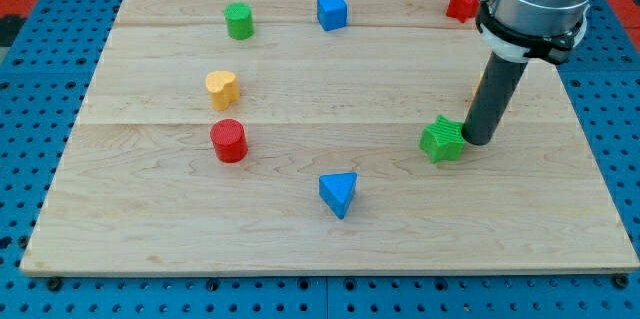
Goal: Push the heart to the bottom of the green circle
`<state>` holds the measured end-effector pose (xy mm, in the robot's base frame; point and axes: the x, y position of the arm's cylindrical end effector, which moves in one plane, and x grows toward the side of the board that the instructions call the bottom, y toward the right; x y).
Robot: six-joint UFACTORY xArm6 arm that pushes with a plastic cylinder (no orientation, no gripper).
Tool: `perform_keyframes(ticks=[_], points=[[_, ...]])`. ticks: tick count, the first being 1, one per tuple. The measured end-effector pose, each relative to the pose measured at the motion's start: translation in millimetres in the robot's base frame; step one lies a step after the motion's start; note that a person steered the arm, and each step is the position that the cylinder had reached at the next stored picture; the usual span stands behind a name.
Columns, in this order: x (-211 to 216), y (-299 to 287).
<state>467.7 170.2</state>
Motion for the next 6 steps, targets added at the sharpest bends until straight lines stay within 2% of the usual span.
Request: perform_keyframes(ticks=[6], points=[[-26,-4]])
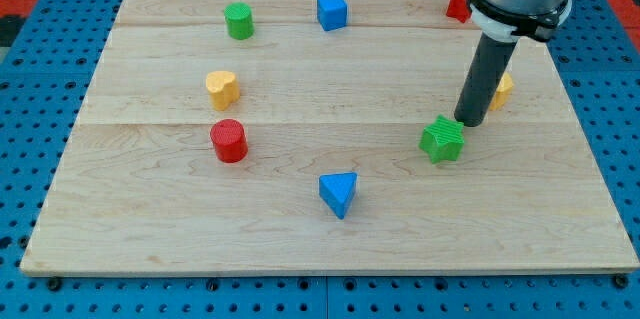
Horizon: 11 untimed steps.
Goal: Push the heart to the bottom of the green circle
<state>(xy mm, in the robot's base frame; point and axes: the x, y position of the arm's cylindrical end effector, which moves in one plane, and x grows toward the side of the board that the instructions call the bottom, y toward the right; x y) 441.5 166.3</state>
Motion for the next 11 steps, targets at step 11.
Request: perform_keyframes(ticks=[11], points=[[-71,-171]])
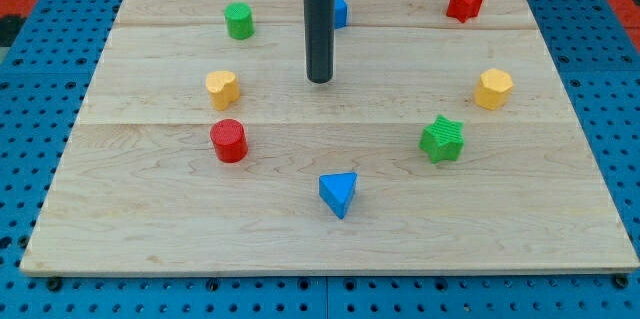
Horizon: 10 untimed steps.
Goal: Push the heart to the bottom of the green circle
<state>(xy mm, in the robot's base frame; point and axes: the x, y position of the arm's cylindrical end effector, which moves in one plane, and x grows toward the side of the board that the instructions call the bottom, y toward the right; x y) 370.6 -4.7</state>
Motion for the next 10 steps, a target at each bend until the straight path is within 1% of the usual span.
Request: perform_keyframes(ticks=[1,2,4,5,8,9,10], points=[[2,-3],[31,-33],[35,-39],[41,-68],[50,-92],[53,-111],[52,-111]])
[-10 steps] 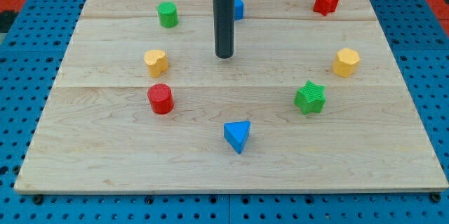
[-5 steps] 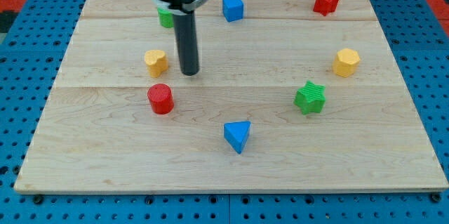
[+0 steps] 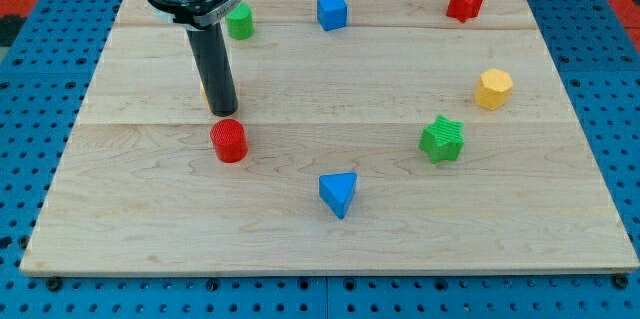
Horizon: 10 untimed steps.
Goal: Push the heart to the bottom of the green circle
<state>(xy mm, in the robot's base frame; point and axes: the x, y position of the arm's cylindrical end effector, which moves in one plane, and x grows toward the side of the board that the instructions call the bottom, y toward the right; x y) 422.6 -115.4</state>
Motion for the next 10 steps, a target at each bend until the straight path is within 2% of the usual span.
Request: perform_keyframes(ticks=[5,6,7,8,9,10], points=[[-23,-6],[-19,-6],[22,-25],[24,-27],[3,-34],[2,-34]])
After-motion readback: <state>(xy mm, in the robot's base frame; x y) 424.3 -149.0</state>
